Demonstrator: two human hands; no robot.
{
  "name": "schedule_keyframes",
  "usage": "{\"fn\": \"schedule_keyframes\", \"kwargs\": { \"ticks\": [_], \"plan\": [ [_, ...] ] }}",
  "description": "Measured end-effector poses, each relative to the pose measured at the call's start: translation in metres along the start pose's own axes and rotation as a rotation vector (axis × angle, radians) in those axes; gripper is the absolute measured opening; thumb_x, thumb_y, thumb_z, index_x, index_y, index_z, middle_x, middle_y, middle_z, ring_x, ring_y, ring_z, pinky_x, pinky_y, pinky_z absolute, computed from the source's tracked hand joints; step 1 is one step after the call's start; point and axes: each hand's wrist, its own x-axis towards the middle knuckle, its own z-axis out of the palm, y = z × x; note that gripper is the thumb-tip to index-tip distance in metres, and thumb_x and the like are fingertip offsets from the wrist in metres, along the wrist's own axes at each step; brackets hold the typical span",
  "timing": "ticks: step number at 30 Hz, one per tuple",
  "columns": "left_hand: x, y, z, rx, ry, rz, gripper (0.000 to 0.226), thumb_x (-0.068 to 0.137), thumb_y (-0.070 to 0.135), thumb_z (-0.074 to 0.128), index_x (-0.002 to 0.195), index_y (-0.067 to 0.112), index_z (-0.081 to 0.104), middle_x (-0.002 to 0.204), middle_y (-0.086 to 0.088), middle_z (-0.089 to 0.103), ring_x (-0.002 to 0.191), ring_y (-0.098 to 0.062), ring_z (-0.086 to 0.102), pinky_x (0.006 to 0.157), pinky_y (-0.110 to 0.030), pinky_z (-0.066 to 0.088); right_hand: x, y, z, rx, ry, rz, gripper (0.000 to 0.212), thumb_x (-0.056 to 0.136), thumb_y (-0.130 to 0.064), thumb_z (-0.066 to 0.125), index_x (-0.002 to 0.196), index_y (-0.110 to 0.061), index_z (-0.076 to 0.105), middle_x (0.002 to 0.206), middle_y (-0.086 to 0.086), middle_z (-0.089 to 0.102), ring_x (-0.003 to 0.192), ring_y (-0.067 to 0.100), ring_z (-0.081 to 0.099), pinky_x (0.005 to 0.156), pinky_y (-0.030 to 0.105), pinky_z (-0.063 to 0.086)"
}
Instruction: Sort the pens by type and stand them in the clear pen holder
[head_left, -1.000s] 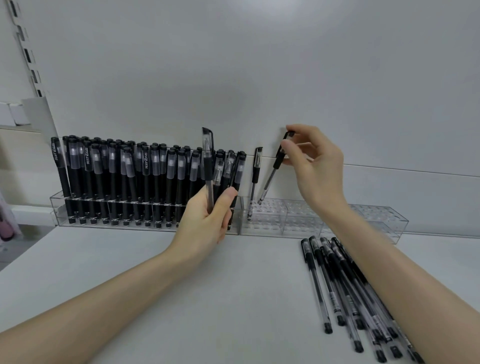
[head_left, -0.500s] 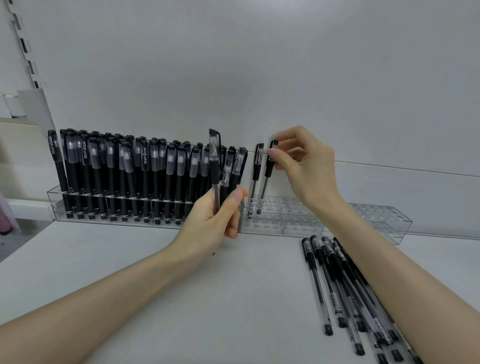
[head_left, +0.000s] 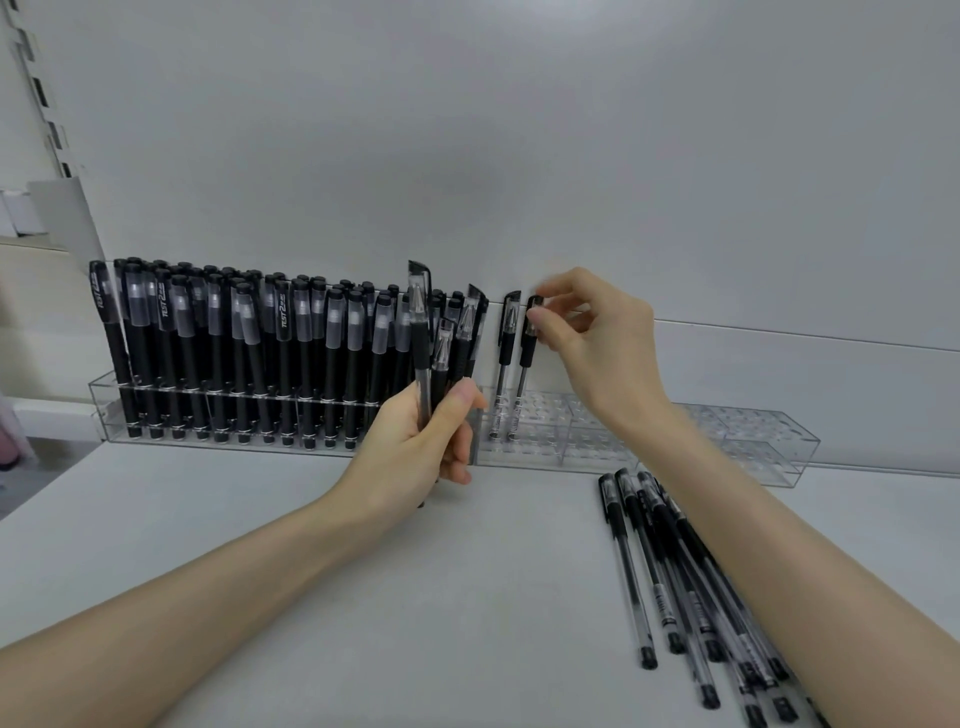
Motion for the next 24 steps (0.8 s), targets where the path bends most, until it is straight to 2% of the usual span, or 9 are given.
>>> {"fn": "schedule_keyframes", "kwargs": {
  "ticks": [3, 6, 8, 11, 13, 18, 21, 22, 24],
  "plan": [
    [0.0, 0.0, -0.001, 0.054, 0.002, 0.026, 0.026, 0.097, 0.032, 0.044, 0.093, 0.01, 0.058, 0.054, -0.007, 0.044, 0.043, -0.014, 0.04, 0.047, -0.026, 0.041, 0.002, -0.003, -0.003, -0.037, 0.024, -0.022, 0.012, 0.085, -0.017, 0.067, 0.097, -0.014, 0.069, 0.081, 0.004, 0.067, 0.074, 0.021, 0.065, 0.075, 0.044, 0.053],
    [0.0, 0.001, -0.001, 0.053, -0.013, 0.038, 0.027, 0.097, 0.031, 0.043, 0.092, 0.009, 0.059, 0.054, -0.007, 0.042, 0.043, -0.014, 0.036, 0.044, -0.023, 0.037, 0.006, -0.02, -0.014, 0.022, 0.063, 0.027, 0.01, 0.088, -0.022, 0.065, 0.097, -0.017, 0.068, 0.081, -0.003, 0.067, 0.072, 0.018, 0.066, 0.073, 0.04, 0.055],
    [-0.001, 0.003, 0.001, 0.03, -0.054, 0.038, 0.029, 0.097, 0.03, 0.043, 0.093, 0.006, 0.06, 0.054, -0.006, 0.042, 0.044, -0.013, 0.036, 0.045, -0.022, 0.036, 0.006, -0.035, -0.022, 0.16, -0.078, 0.114, 0.009, 0.09, -0.024, 0.063, 0.094, -0.017, 0.067, 0.08, -0.003, 0.069, 0.073, 0.015, 0.069, 0.07, 0.036, 0.056],
    [-0.003, 0.004, 0.006, 0.007, -0.139, 0.033, 0.033, 0.095, 0.03, 0.045, 0.095, 0.002, 0.061, 0.055, -0.004, 0.043, 0.046, -0.014, 0.036, 0.045, -0.022, 0.033, -0.002, -0.049, -0.029, 0.308, -0.399, 0.168, 0.018, 0.089, -0.022, 0.065, 0.105, -0.015, 0.065, 0.087, 0.009, 0.073, 0.081, 0.019, 0.07, 0.074, 0.033, 0.058],
    [-0.005, 0.004, 0.01, 0.007, -0.195, 0.028, 0.032, 0.095, 0.029, 0.045, 0.096, 0.002, 0.062, 0.055, -0.002, 0.044, 0.046, -0.013, 0.038, 0.045, -0.021, 0.033, -0.009, -0.05, -0.03, 0.34, -0.448, 0.157, 0.025, 0.087, -0.015, 0.067, 0.111, -0.011, 0.062, 0.092, 0.022, 0.07, 0.085, 0.027, 0.069, 0.079, 0.037, 0.058],
    [-0.008, 0.004, 0.016, -0.012, -0.22, 0.004, 0.027, 0.097, 0.025, 0.044, 0.092, 0.008, 0.063, 0.06, -0.001, 0.055, 0.05, -0.012, 0.051, 0.049, -0.018, 0.042, -0.016, -0.048, -0.037, 0.472, -0.403, 0.185, 0.028, 0.086, 0.0, 0.064, 0.114, -0.003, 0.06, 0.089, 0.016, 0.072, 0.078, 0.022, 0.072, 0.068, 0.03, 0.059],
    [-0.004, 0.003, 0.011, -0.041, -0.127, 0.006, 0.027, 0.096, 0.025, 0.045, 0.09, 0.006, 0.063, 0.07, -0.002, 0.058, 0.063, -0.013, 0.058, 0.064, -0.028, 0.054, -0.003, -0.044, -0.046, 0.445, -0.169, 0.153, 0.033, 0.082, -0.001, 0.069, 0.11, -0.011, 0.056, 0.08, 0.01, 0.073, 0.072, 0.022, 0.072, 0.065, 0.034, 0.06],
    [-0.003, 0.003, 0.009, -0.032, -0.09, 0.01, 0.026, 0.097, 0.024, 0.045, 0.091, 0.004, 0.062, 0.07, -0.002, 0.057, 0.063, -0.013, 0.057, 0.064, -0.029, 0.054, 0.002, -0.041, -0.049, 0.405, -0.073, 0.138, 0.033, 0.081, -0.003, 0.071, 0.105, -0.015, 0.053, 0.076, 0.01, 0.072, 0.07, 0.024, 0.071, 0.065, 0.038, 0.06],
    [-0.002, 0.004, 0.004, -0.006, -0.032, 0.013, 0.027, 0.097, 0.024, 0.044, 0.091, 0.003, 0.06, 0.063, -0.001, 0.052, 0.052, -0.013, 0.05, 0.051, -0.027, 0.05, 0.009, -0.032, -0.052, 0.296, 0.056, 0.113, 0.032, 0.08, -0.008, 0.074, 0.095, -0.022, 0.049, 0.073, 0.014, 0.069, 0.066, 0.026, 0.069, 0.066, 0.044, 0.059]
  ]
}}
